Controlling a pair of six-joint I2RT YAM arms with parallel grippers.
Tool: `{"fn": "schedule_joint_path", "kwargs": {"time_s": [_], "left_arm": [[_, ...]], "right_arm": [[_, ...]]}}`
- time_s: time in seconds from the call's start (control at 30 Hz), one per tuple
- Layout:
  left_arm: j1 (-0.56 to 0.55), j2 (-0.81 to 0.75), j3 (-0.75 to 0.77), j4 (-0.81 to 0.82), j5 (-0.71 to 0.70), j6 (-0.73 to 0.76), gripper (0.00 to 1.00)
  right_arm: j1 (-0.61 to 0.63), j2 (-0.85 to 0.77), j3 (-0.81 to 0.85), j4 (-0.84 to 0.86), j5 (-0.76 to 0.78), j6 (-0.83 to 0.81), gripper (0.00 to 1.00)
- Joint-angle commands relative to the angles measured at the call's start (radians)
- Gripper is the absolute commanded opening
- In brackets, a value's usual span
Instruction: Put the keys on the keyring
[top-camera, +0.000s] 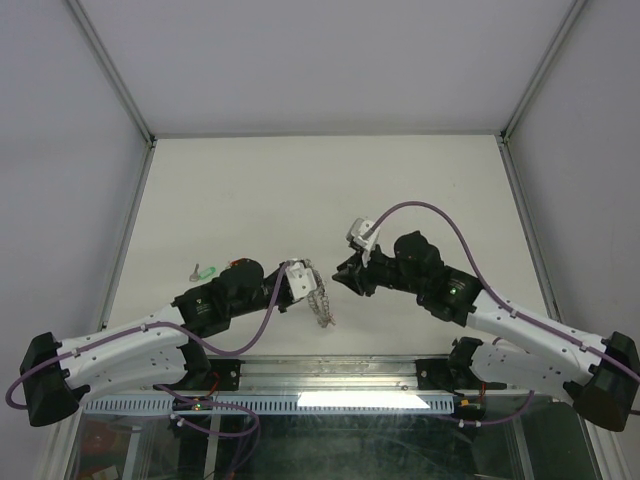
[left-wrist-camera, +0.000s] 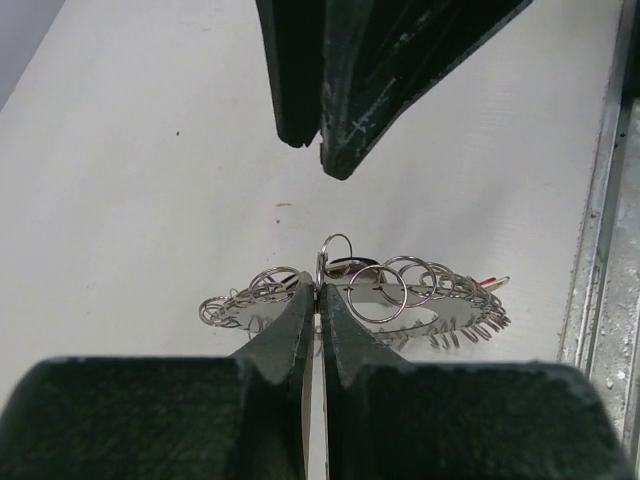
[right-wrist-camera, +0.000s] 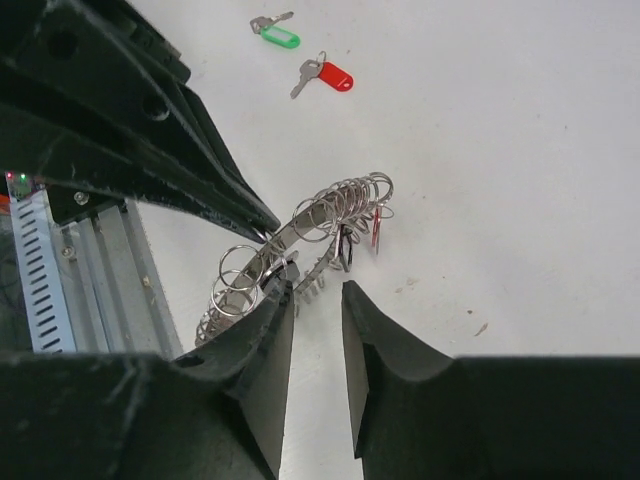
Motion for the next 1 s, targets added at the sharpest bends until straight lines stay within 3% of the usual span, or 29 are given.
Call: {"fn": "schedule_joint_path", "kwargs": {"time_s": [0.0, 0.17, 0.4, 0.97], "left_arm": [[0.01, -0.043, 0.022, 0.148, 0.074, -0.059, 0.0], [0.01, -0.038, 0.016, 0.21, 0.145, -0.093, 0.0], [0.01, -0.019, 0.0, 0.292, 0.227, -0.15, 0.0], [0.009, 0.006, 0.025, 0.312, 0.372, -0.184, 0.0]], "right_arm": [[0.0, -0.09, -0.058, 0.156, -0.088, -0.142, 0.28], [0.0, -0.18, -0.114, 0.212, -0.184, -0.254, 0.27], [0.0, -0.232, -0.091, 0.132, -0.277, -0.285, 0.26], [0.0, -0.239, -0.069, 0.053, -0.316, -0.295, 0.24]]}}
